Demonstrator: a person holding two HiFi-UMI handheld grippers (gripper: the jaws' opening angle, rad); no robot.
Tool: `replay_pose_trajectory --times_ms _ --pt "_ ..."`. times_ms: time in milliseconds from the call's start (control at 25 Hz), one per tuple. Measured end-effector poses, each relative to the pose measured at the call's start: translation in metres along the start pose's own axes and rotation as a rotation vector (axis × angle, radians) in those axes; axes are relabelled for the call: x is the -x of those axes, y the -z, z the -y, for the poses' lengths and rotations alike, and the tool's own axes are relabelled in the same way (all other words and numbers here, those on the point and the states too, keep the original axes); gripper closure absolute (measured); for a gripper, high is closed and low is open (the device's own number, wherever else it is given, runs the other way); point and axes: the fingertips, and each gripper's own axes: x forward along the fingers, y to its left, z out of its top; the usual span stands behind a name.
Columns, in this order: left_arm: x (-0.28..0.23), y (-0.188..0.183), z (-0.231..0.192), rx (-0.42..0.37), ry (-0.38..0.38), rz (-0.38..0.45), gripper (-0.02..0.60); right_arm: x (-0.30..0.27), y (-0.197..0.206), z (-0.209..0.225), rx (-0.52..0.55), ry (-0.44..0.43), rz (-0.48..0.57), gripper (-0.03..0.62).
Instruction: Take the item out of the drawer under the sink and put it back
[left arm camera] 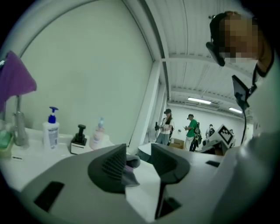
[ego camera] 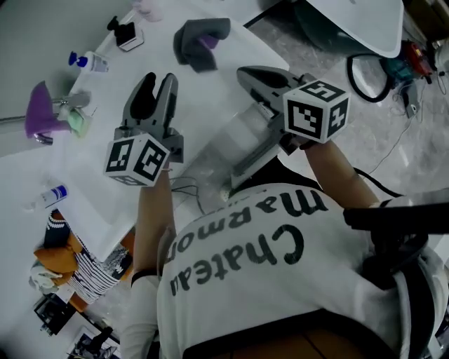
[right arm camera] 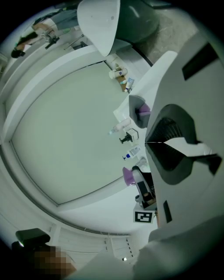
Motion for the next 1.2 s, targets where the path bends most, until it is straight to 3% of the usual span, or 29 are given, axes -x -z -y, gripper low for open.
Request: replay_pose_trajectory --times_ms 120,280,480,640,840,1200 --pt "0.063 -0.016 -0.007 0.045 -0.045 0.079 0.467 0.001 -0.008 -0.037 -0.024 -0.035 0.097 0.583" --pt "0.146 -0.016 -0.024 0.072 -0.119 0.093 0.546 0.000 -0.004 -0.094 0.000 -0.073 0.163 0.583" --pt "0.247 -0.011 -0.048 0.118 -0.212 0.142 0.551 -0.010 0.024 -0.163 0.158 -0.050 0.135 0.583" --pt "0.311 -0.011 -0.062 0.090 -0.281 0.178 0.551 -0.018 0.024 -0.208 0.249 -0.051 0.181 0.583" --pt "0.363 -0.008 -0.072 0.030 -0.331 0.186 0.551 -0.037 0.038 -0.244 0.275 -0.068 0.172 0.583" --pt "0.423 -0.013 -0.090 0.031 -0.397 0.222 0.551 -0.069 0.058 -0.282 0.266 -0.110 0.122 0.583"
